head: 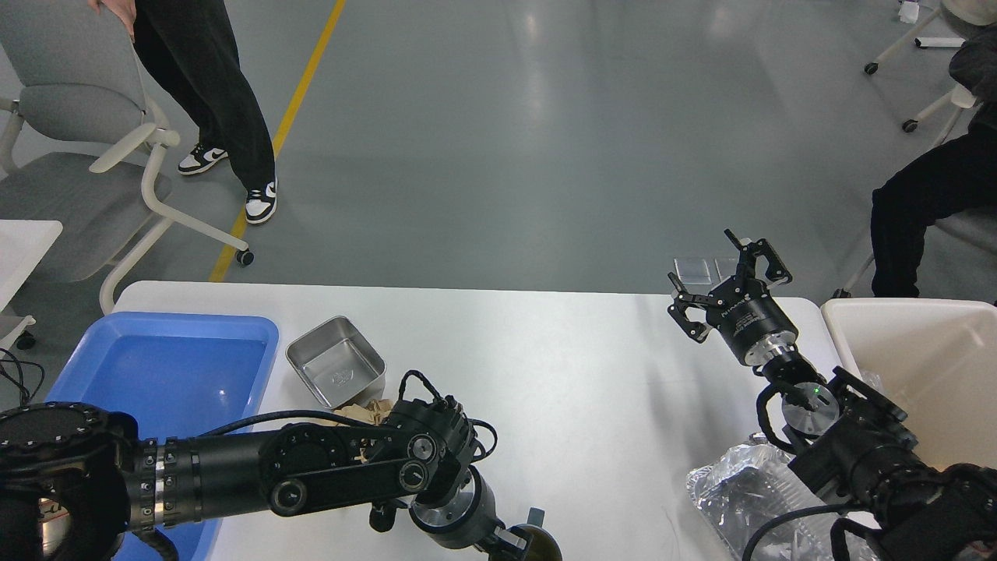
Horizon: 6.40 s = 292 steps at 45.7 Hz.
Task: Tidy desktop
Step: 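Reach the left gripper down and grasp the dark green mug, then lift the dark green mug with the left gripper toward the blue tray, then lower the dark green mug into the blue tray and open the left gripper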
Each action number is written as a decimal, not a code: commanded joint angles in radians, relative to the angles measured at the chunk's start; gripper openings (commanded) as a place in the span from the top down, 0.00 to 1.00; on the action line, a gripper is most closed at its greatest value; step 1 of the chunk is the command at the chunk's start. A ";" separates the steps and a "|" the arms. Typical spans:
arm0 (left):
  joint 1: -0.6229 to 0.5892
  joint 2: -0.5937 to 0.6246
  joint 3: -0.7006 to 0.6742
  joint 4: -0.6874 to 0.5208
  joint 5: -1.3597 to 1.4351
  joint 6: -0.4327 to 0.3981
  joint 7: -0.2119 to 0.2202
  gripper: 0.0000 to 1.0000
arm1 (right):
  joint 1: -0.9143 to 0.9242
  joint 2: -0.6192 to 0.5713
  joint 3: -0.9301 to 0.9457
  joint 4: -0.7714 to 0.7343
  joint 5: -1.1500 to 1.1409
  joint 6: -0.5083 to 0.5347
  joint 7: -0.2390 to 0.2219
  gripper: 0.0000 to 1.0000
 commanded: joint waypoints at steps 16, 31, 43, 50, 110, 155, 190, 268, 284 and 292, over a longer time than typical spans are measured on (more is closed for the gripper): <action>-0.020 -0.015 -0.037 0.010 0.019 -0.096 0.015 1.00 | 0.002 -0.006 -0.004 -0.001 0.000 0.000 0.000 0.00; -0.430 0.069 -0.282 -0.096 -0.279 -0.315 0.125 1.00 | 0.003 -0.006 -0.007 -0.002 0.000 -0.002 -0.002 0.00; -0.808 0.164 -0.160 -0.091 -0.608 -0.315 0.124 1.00 | 0.011 -0.004 -0.005 -0.001 -0.018 -0.006 -0.002 0.00; -0.818 0.169 -0.166 -0.093 -0.614 -0.315 0.124 1.00 | 0.011 -0.003 -0.005 -0.001 -0.018 -0.006 -0.002 0.00; 0.341 0.752 -1.499 0.615 0.108 -0.315 0.076 1.00 | 0.018 0.065 -0.005 0.001 -0.095 -0.006 -0.002 0.00; 0.295 0.706 -1.499 0.523 0.326 -0.315 -0.158 1.00 | 0.017 0.071 -0.005 0.001 -0.095 -0.011 -0.002 0.00; 0.311 1.006 -0.927 0.153 0.505 -0.315 -0.634 0.99 | 0.018 0.074 -0.005 0.001 -0.095 -0.009 -0.002 0.00; 0.575 0.953 -0.641 0.042 0.510 -0.234 -0.566 0.94 | -0.005 0.069 -0.005 0.001 -0.095 -0.003 0.000 0.00; 0.572 0.924 -0.640 0.078 0.510 -0.190 -0.566 0.93 | -0.005 0.069 -0.005 0.001 -0.095 -0.003 0.000 0.00; 0.575 0.919 -0.638 0.088 0.510 -0.180 -0.566 0.89 | -0.005 0.069 -0.005 0.001 -0.095 -0.003 0.000 0.00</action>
